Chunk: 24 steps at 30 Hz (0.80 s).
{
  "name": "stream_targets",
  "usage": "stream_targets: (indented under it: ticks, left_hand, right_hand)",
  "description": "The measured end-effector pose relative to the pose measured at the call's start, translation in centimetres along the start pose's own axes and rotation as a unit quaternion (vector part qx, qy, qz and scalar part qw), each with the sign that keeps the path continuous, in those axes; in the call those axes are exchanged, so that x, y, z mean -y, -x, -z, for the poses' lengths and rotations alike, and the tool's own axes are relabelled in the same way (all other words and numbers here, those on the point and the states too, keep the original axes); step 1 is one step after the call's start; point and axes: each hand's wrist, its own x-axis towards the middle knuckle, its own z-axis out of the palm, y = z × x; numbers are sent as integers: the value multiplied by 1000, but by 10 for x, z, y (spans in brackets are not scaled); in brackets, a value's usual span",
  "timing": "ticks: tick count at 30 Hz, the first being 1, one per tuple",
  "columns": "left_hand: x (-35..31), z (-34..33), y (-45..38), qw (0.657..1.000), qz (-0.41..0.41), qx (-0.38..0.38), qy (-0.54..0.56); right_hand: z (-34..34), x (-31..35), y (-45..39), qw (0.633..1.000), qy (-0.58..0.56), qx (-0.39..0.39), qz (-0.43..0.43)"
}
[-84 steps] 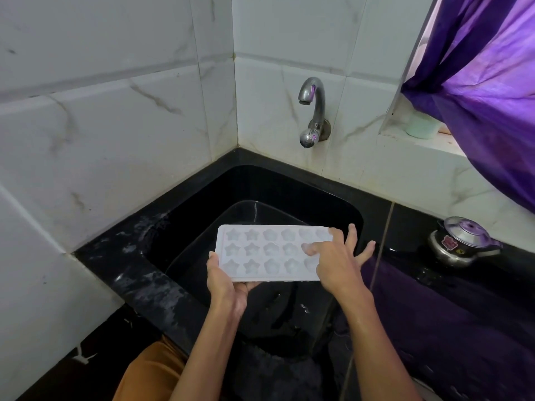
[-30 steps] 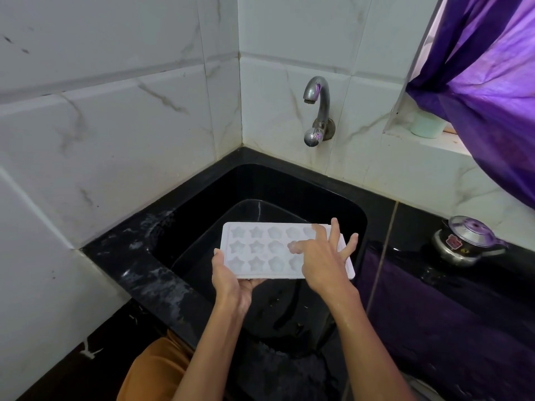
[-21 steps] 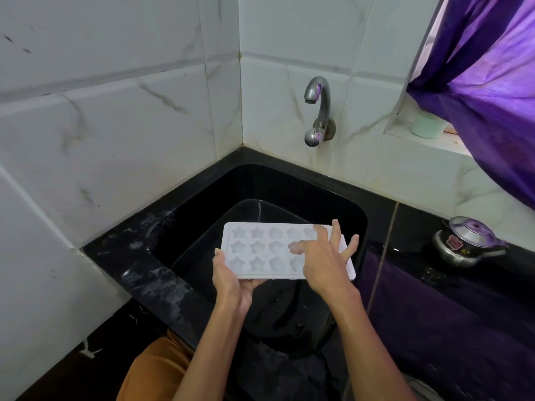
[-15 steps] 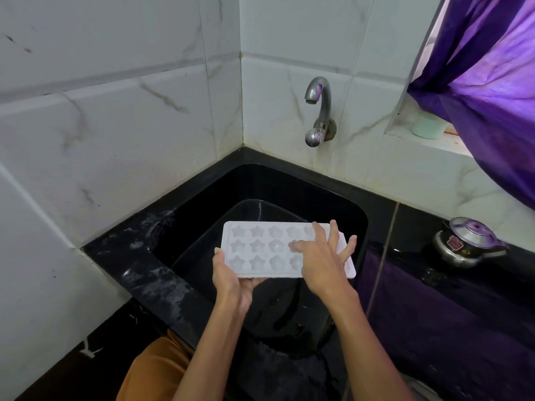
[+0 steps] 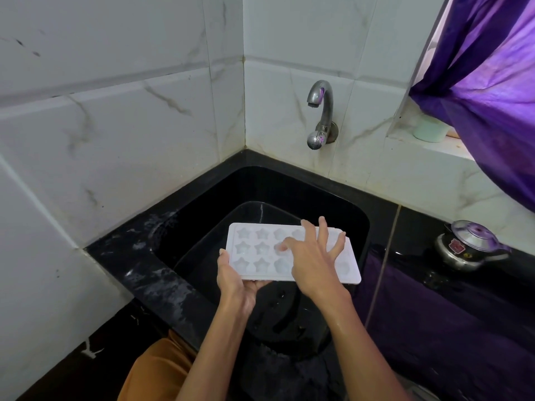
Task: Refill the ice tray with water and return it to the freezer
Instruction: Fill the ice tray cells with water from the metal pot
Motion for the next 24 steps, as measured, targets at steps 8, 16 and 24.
stream_targets:
  ticks: [8,16,24]
  left_hand:
    - [-2,-3,3,1000,1,-2,-1]
    - [-1,-2,3,1000,-2,-1,-7]
    - [-3,-6,0,1000,-11,1,-9]
  right_hand:
    - [0,5,-1,1000,7,17,-2]
    - [-1,9,0,1000,20,18,0]
    - [-1,9,-3,1000,26,15,4]
